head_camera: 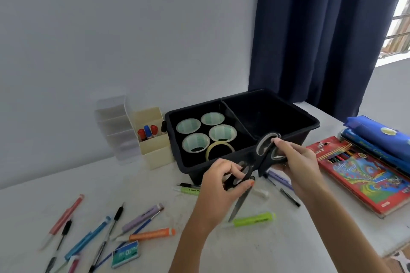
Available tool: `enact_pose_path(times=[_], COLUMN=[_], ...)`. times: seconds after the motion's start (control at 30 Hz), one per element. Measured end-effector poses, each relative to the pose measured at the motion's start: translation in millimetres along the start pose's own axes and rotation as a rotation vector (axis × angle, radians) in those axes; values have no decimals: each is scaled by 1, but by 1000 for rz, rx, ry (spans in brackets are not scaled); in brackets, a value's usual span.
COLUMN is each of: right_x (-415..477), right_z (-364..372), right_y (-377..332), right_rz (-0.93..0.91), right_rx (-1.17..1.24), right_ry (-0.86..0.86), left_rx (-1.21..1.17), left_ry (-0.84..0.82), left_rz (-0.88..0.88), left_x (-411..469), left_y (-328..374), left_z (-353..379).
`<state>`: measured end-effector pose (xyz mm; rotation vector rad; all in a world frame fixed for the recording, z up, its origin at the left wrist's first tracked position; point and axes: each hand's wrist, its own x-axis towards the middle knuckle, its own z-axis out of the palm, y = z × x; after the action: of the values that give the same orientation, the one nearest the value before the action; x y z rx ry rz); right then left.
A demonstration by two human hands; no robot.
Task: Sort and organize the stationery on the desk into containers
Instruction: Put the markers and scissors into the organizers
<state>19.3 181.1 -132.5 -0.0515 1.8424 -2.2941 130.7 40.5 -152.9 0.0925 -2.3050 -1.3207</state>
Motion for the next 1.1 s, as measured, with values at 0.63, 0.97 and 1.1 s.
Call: enact_pose_path(times=[0.63, 0.97, 1.1], right_x=[37, 86, 101], right_z=[222, 293, 305], right_y=[-41, 9, 36], right_rz=[-332, -395, -446], right_rx=[59, -125, -272], right_ry=[-114, -100, -141], left_rx=[-158, -179, -175], left_ry=[595, 667, 636], left_rz=[-9, -46, -78], left_x=[90, 137, 154], left_y=[-4, -57, -75], left_z=[-154, -186, -181])
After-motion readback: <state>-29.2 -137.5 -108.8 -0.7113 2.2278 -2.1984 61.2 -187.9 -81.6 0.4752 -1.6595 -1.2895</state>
